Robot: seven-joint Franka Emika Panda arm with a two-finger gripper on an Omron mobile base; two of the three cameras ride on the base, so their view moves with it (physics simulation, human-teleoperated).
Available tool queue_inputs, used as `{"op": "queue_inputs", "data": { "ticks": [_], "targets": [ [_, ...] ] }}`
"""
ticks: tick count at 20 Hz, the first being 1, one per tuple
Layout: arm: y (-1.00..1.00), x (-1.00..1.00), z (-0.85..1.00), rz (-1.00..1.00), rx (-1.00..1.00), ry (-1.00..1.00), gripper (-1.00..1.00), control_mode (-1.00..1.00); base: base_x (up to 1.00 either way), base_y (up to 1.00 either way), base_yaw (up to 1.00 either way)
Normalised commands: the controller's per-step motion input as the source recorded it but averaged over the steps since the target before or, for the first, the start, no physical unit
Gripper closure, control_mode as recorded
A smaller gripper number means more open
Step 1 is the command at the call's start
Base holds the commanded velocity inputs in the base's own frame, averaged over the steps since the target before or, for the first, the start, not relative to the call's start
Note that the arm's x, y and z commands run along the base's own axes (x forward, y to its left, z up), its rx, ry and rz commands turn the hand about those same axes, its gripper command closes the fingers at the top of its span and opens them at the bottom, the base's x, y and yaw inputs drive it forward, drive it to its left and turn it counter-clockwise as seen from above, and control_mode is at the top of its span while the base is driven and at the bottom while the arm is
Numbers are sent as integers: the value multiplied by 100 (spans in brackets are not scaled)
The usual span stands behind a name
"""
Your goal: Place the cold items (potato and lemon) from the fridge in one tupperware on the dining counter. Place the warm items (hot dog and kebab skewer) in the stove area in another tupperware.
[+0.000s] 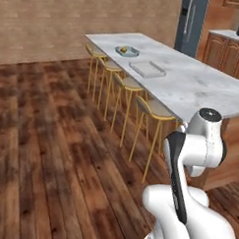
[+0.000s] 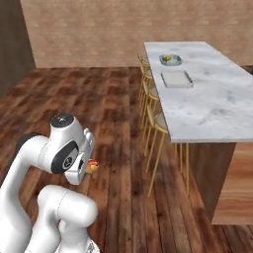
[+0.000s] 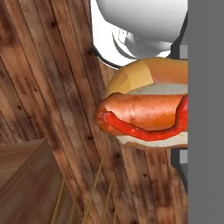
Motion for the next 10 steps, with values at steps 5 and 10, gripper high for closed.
{"op": "queue_inputs", "data": {
  "ticks": [5,10],
  "targets": [
    [0,0,0,0,0,0,100,100,48,81,-60],
    [0,0,0,0,0,0,100,100,65,100,-45]
  ]
}}
